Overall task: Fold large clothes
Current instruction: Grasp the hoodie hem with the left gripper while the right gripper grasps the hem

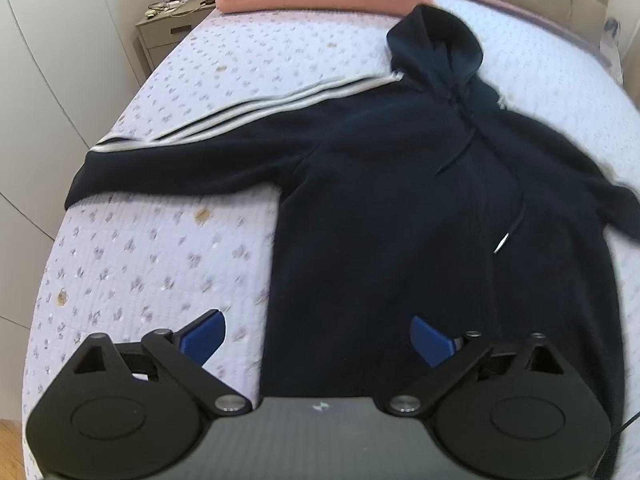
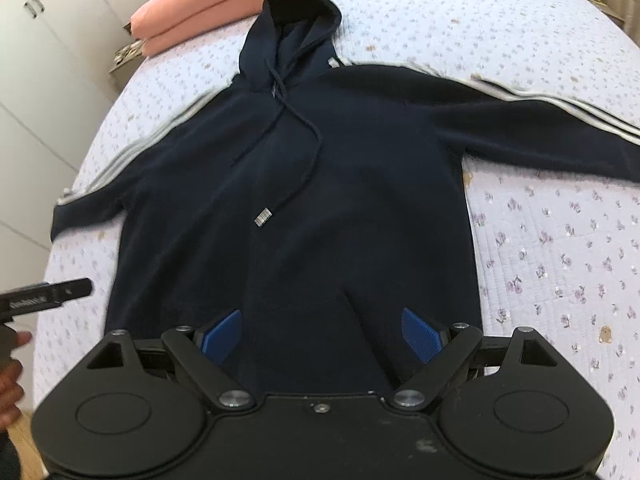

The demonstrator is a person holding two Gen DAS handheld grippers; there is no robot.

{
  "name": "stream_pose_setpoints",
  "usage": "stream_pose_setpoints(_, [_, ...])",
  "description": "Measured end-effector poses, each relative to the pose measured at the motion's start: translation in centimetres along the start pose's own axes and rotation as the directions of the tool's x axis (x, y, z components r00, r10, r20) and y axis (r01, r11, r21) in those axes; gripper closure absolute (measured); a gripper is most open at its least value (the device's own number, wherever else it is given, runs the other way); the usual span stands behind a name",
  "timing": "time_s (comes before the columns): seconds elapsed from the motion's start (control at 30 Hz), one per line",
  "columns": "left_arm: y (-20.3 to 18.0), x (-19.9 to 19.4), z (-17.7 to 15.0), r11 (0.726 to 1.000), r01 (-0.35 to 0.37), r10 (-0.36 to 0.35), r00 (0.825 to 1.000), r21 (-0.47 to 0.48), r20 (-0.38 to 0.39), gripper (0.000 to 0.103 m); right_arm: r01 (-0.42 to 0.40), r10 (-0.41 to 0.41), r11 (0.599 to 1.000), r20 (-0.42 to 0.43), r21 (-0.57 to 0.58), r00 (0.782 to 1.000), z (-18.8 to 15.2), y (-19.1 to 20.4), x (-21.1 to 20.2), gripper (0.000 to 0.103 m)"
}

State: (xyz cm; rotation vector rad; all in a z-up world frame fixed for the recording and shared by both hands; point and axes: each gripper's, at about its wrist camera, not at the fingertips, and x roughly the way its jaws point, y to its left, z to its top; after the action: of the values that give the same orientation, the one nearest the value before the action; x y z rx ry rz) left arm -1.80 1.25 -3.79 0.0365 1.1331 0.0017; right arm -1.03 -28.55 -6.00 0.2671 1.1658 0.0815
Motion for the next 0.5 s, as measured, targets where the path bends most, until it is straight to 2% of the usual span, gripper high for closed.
stream_pose_setpoints(0.17, [1.8, 3.6, -5.0, 0.998, 0.007, -0.004, 0.999, 0.063, -0.052, 0.004, 0.067, -0.067, 0.998, -0.036, -0.016, 0.997, -4.8, -5.6, 4.5, 0.001])
stream_pose_setpoints(0.3, [3.3, 5.3, -8.8, 0.994, 0.049, -0.036, 0.991, 0.102, -0.127, 0.004, 0.038, -0.037, 0.999, -0.077, 0.012, 0.996, -9.1, -8.8, 6.4, 0.000])
stream_pose_setpoints(0.4, [4.1, 6.2, -11.0, 0.991, 0.094, -0.078, 0.983, 0.090, -0.165, 0.001, 0.003, -0.003, 0.999, -0.016, -0.045, 1.000, -11.8, -9.8, 5.6, 0.000])
stream_pose_setpoints(0.5, [4.5, 5.9, -12.1, 0.991, 0.107, -0.097, 0.989, 0.083, -0.113, 0.000, -0.042, 0.045, 0.996, 0.042, -0.079, 0.998, -14.3, -10.5, 4.9, 0.000])
